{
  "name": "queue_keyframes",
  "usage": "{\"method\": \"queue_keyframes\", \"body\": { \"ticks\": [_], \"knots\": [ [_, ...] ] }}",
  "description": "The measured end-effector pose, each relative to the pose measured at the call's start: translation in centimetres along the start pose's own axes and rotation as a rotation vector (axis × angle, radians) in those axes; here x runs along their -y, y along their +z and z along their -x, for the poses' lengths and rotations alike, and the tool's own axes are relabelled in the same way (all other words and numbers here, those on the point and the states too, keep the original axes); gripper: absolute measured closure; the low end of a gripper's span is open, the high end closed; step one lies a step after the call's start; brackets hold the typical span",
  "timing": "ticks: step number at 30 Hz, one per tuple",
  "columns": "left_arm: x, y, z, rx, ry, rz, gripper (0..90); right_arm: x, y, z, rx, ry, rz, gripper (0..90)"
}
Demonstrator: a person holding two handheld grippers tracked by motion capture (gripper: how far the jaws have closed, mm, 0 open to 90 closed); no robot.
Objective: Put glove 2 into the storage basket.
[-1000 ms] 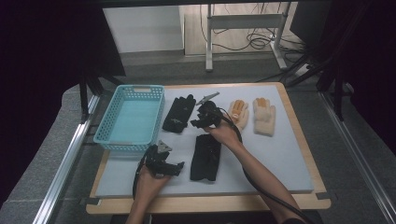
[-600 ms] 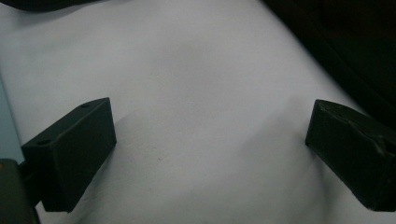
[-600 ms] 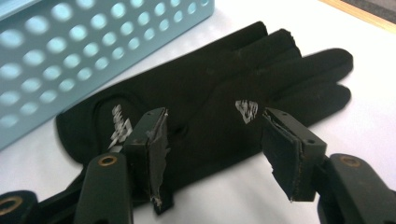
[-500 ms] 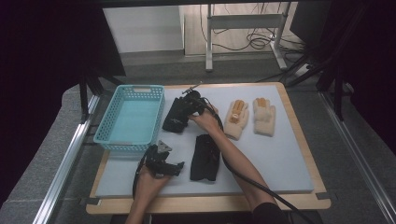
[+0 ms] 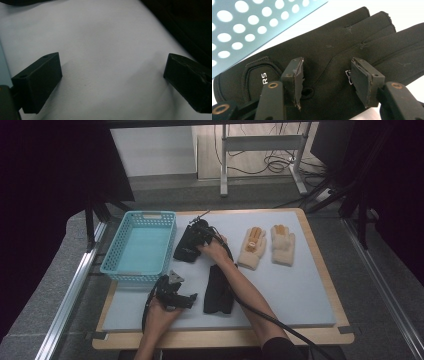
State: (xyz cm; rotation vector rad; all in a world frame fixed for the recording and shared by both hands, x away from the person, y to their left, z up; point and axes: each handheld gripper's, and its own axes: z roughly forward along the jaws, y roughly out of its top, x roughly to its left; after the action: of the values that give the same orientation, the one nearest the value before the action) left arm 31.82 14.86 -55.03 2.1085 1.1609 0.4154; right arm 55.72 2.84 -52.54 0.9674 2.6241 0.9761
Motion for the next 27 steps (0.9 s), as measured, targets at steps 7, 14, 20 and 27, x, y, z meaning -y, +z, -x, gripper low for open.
{"method": "queue_keyframes", "body": {
  "ticks": [7, 14, 20, 27],
  "knots": [
    [0.0, 0.0, 0.0, 0.001, -0.002, -0.002, 2.1, 0.2, -0.2, -0.8, 0.047, -0.001, 0.013, 70.3],
    [0.0, 0.0, 0.0, 0.001, -0.002, -0.002, 2.1, 0.0, -0.2, -1.8, 0.072, -0.047, 0.003, 83.6],
    [0.0, 0.0, 0.0, 0.001, -0.001, -0.001, 2.2, -0.1, -0.5, -1.5, 0.049, -0.041, -0.004, 85.5],
    [0.0, 0.0, 0.0, 0.001, 0.000, 0.000, 2.2, 0.1, -1.4, -1.1, 0.010, -0.032, 0.023, 85.8]
  ]
}}
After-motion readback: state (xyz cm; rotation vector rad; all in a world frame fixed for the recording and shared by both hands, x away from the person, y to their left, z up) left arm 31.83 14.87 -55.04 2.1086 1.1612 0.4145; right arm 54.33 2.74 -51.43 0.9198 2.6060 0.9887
